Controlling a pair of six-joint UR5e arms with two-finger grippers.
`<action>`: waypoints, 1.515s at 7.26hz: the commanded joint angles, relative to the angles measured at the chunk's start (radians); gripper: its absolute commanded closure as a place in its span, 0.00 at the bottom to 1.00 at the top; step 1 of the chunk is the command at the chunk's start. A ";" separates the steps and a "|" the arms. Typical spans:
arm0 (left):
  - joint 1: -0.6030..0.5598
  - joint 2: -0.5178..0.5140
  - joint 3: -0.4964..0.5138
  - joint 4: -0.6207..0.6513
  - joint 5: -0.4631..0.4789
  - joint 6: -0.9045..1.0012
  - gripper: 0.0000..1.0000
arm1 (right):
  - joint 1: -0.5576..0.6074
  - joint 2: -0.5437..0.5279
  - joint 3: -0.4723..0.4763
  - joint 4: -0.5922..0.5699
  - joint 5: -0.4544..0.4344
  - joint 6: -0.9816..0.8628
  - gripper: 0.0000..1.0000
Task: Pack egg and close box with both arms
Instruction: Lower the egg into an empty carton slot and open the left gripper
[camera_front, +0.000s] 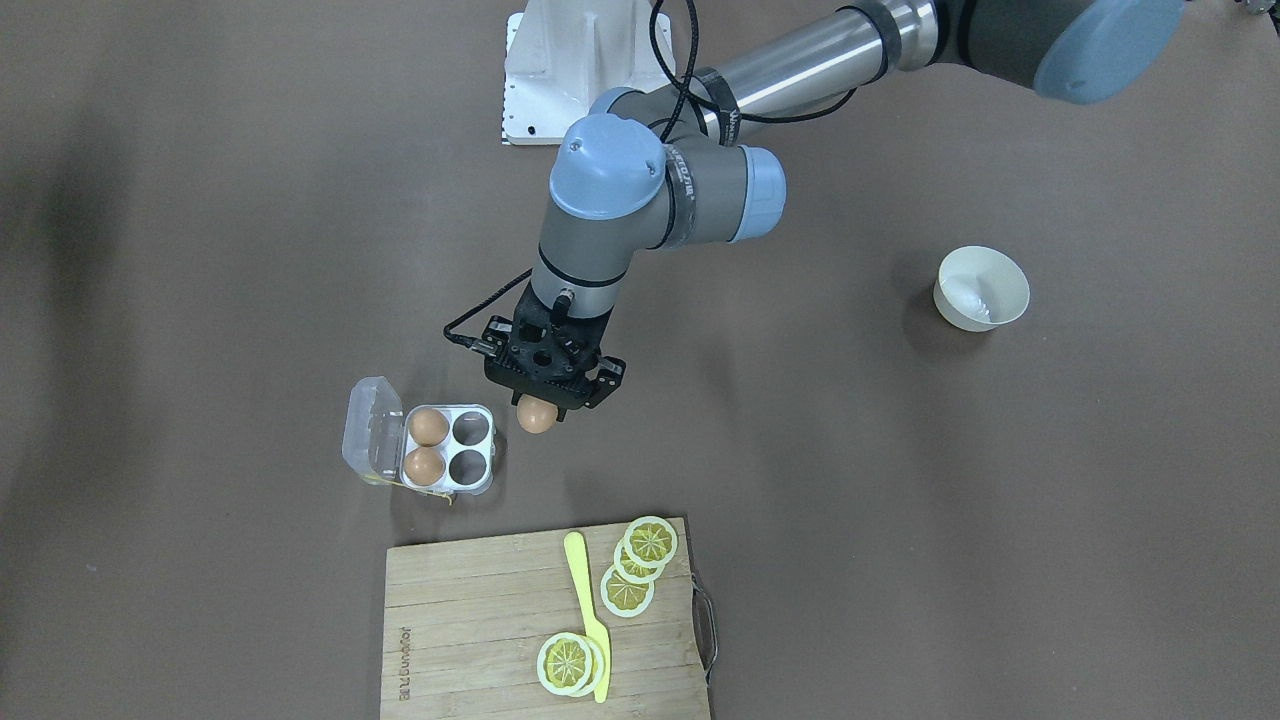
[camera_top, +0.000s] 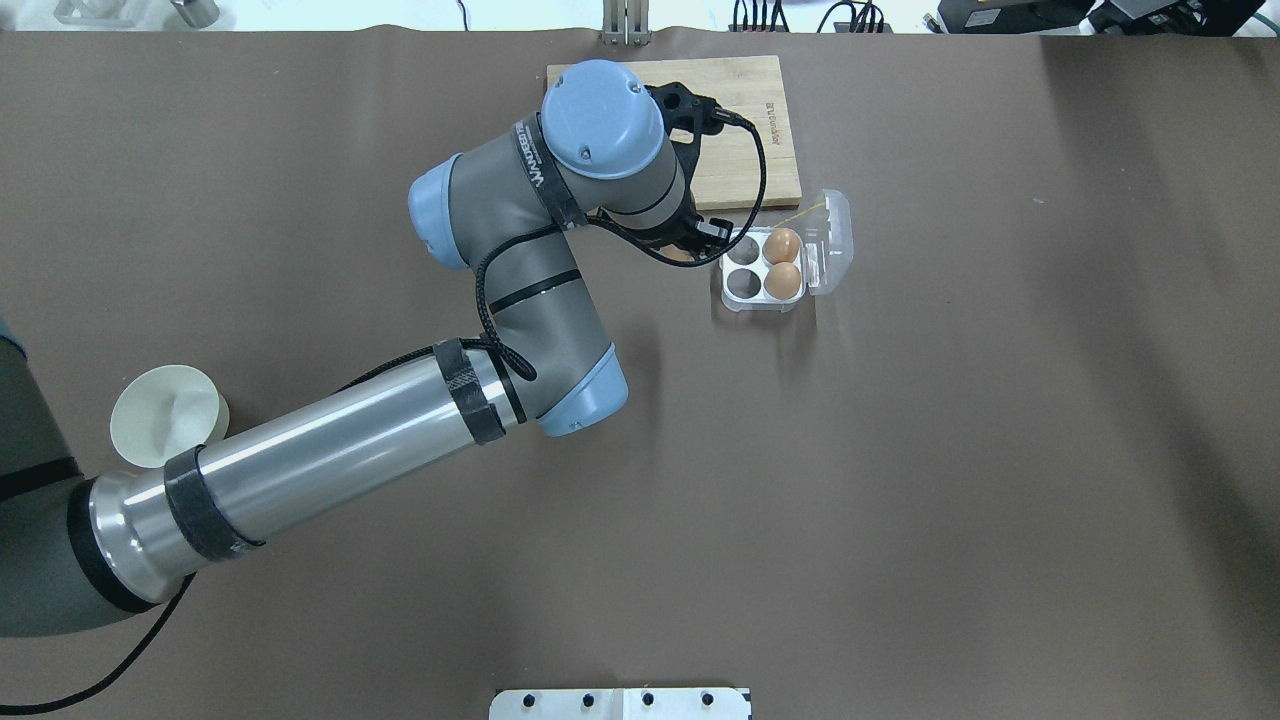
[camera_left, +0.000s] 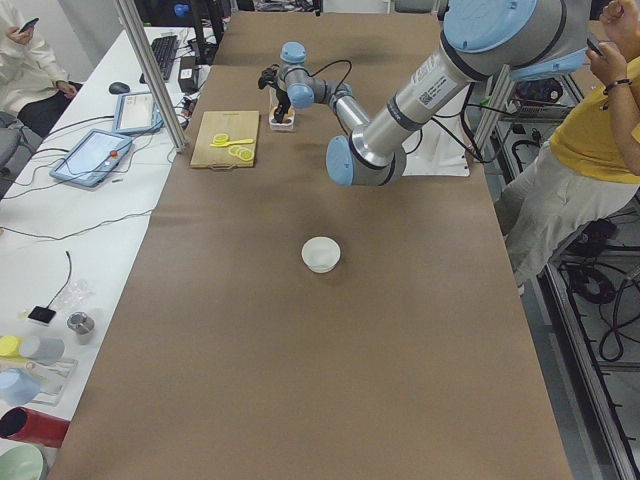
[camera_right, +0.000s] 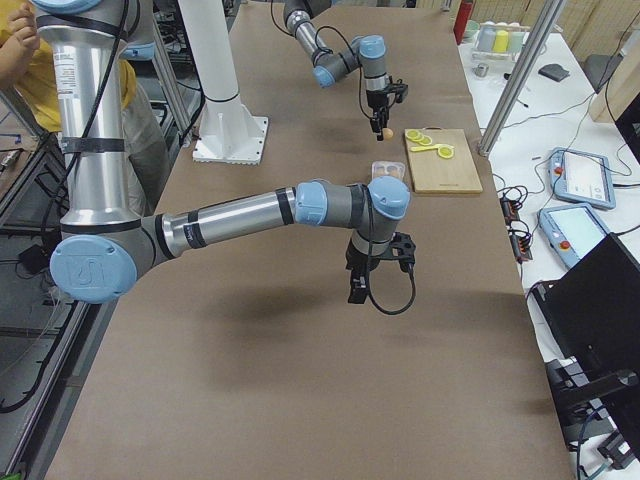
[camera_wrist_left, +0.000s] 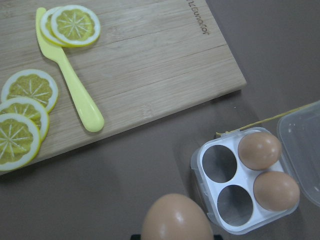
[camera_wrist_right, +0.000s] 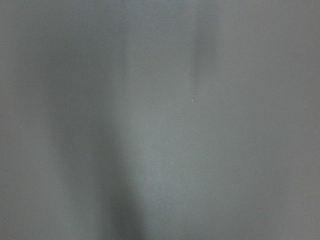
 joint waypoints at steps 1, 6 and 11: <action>0.036 -0.040 0.073 -0.023 0.061 0.035 0.89 | 0.000 0.000 0.001 0.000 -0.001 0.000 0.00; 0.072 -0.149 0.185 -0.025 0.161 0.092 0.90 | 0.000 -0.002 0.005 0.000 -0.001 -0.035 0.00; 0.073 -0.172 0.215 -0.025 0.229 0.101 0.90 | 0.001 -0.005 0.005 0.000 -0.004 -0.040 0.00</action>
